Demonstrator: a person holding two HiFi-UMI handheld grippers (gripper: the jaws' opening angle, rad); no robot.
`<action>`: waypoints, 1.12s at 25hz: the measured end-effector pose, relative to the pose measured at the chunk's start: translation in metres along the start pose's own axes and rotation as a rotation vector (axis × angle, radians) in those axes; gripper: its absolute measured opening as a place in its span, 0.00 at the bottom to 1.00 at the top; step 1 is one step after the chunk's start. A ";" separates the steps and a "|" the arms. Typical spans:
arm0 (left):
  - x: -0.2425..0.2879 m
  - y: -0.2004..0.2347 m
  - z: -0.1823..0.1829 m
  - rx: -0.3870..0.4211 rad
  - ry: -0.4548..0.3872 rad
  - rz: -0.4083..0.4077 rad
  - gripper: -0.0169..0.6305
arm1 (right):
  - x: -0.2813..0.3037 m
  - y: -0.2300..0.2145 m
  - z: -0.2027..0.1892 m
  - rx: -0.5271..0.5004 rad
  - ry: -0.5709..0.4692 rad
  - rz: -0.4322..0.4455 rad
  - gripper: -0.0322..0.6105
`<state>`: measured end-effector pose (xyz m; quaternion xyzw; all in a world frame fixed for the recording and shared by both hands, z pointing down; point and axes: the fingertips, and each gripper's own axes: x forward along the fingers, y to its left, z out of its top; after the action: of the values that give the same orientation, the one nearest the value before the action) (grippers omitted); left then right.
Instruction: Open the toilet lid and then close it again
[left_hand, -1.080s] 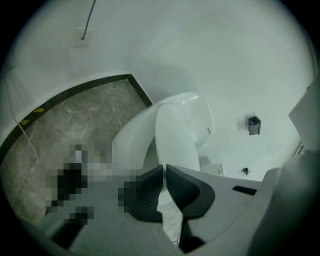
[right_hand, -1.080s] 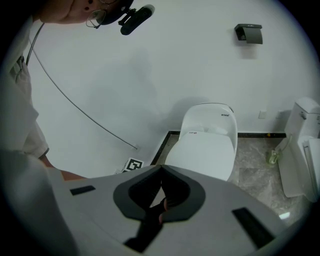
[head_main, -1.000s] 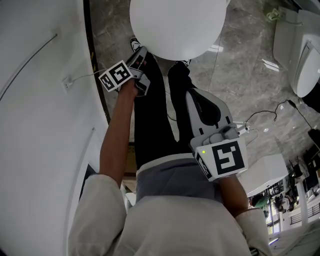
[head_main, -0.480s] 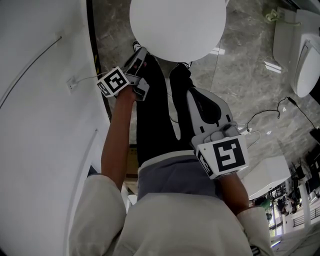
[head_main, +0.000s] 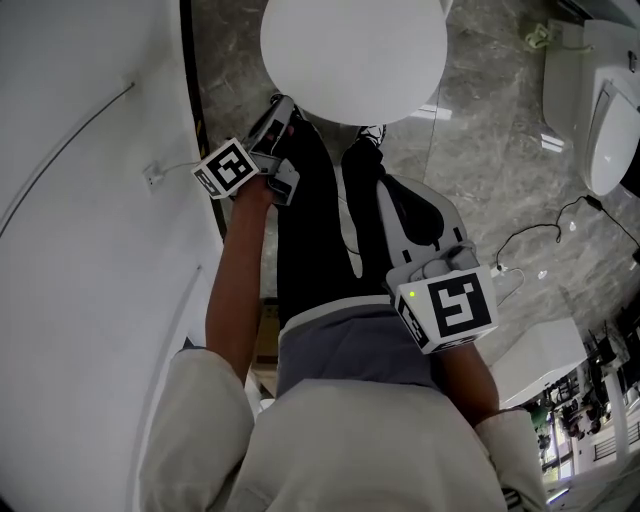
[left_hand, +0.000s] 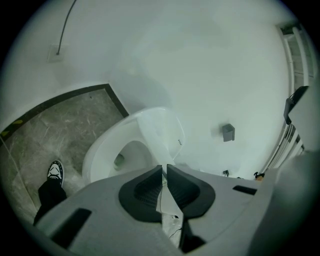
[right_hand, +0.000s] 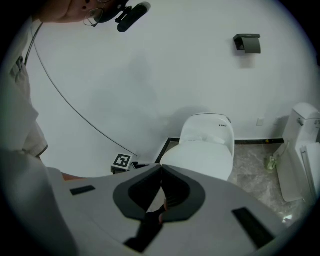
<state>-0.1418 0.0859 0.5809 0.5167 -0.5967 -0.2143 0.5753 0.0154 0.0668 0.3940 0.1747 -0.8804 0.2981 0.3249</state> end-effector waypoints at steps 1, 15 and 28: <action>0.000 -0.003 0.002 0.002 -0.003 -0.005 0.06 | -0.002 0.000 0.000 0.003 -0.005 -0.004 0.07; 0.003 -0.037 0.027 0.039 -0.013 -0.010 0.06 | -0.020 0.003 0.027 -0.004 -0.060 -0.010 0.06; 0.009 -0.067 0.051 0.050 0.001 -0.038 0.06 | -0.030 0.008 0.060 0.005 -0.105 -0.042 0.07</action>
<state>-0.1615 0.0355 0.5156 0.5424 -0.5917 -0.2097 0.5583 0.0046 0.0377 0.3339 0.2092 -0.8916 0.2840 0.2840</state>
